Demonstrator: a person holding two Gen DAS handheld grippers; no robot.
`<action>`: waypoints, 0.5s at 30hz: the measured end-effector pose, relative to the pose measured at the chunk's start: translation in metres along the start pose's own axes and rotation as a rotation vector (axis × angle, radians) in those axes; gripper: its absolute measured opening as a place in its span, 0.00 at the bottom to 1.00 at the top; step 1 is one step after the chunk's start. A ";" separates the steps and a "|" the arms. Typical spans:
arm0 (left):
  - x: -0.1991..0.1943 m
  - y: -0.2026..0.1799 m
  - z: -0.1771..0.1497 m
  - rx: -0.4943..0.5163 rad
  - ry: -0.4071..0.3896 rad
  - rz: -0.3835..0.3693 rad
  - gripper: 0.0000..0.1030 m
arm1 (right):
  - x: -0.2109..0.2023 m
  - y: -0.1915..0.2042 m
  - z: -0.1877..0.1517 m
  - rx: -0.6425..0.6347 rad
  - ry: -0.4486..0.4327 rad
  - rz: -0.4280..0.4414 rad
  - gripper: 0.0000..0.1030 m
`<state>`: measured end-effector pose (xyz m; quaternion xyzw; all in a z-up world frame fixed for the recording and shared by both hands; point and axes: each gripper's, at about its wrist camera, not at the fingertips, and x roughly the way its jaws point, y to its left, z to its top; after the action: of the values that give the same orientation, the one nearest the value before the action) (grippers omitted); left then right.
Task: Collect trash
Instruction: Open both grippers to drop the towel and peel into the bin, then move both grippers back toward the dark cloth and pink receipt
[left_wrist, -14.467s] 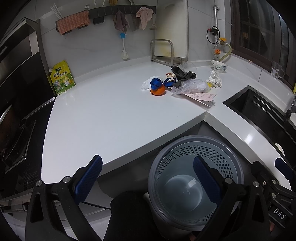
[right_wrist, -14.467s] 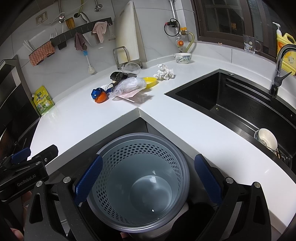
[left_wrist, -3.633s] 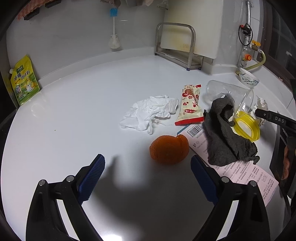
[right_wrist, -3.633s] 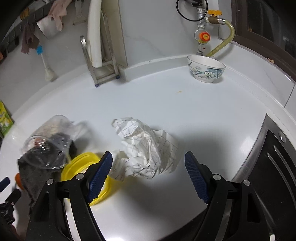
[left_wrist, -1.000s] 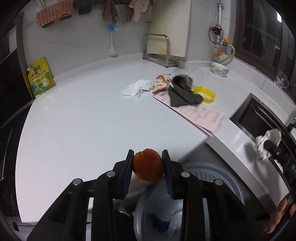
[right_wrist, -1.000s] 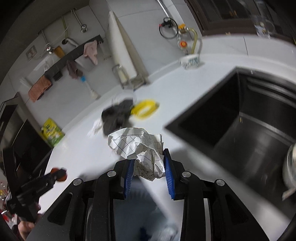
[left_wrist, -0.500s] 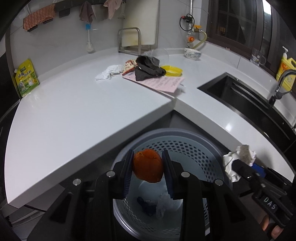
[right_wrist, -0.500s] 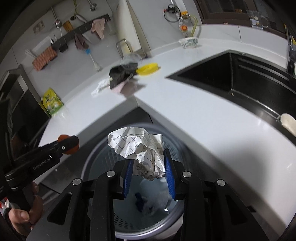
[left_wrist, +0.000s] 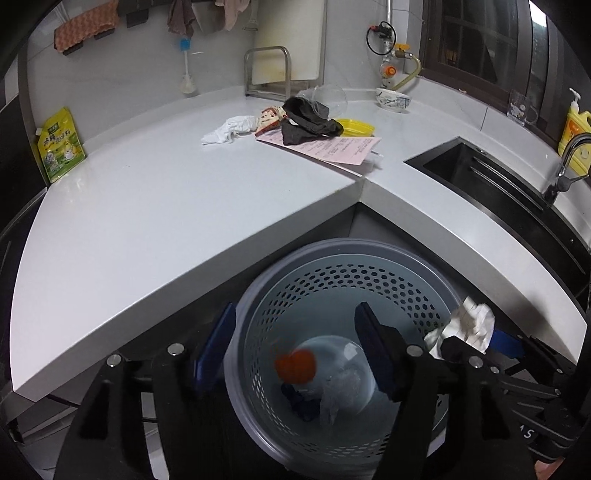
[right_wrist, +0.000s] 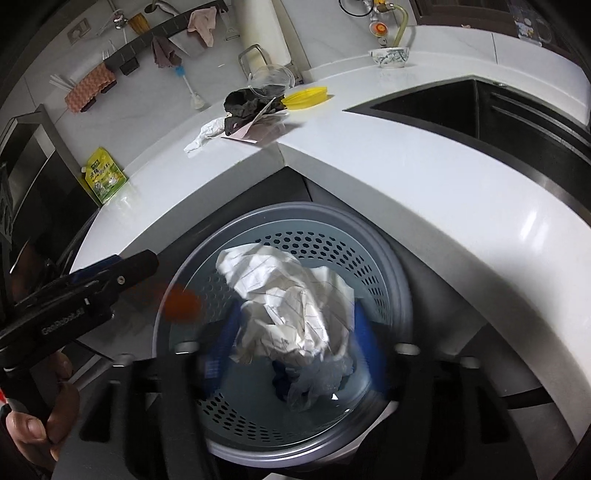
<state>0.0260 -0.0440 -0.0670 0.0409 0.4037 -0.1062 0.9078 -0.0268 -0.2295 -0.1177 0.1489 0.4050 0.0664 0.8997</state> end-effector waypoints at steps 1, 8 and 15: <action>0.000 0.001 0.000 -0.002 0.002 0.003 0.64 | -0.001 0.000 0.000 -0.003 -0.004 -0.008 0.64; -0.002 0.012 0.000 -0.038 0.008 0.001 0.67 | -0.004 -0.003 0.002 0.014 -0.005 -0.007 0.64; -0.002 0.017 0.000 -0.056 0.010 0.009 0.71 | -0.007 0.000 0.003 0.012 -0.009 0.014 0.64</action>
<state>0.0286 -0.0270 -0.0656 0.0180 0.4107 -0.0904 0.9071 -0.0292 -0.2316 -0.1111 0.1575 0.4003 0.0694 0.9001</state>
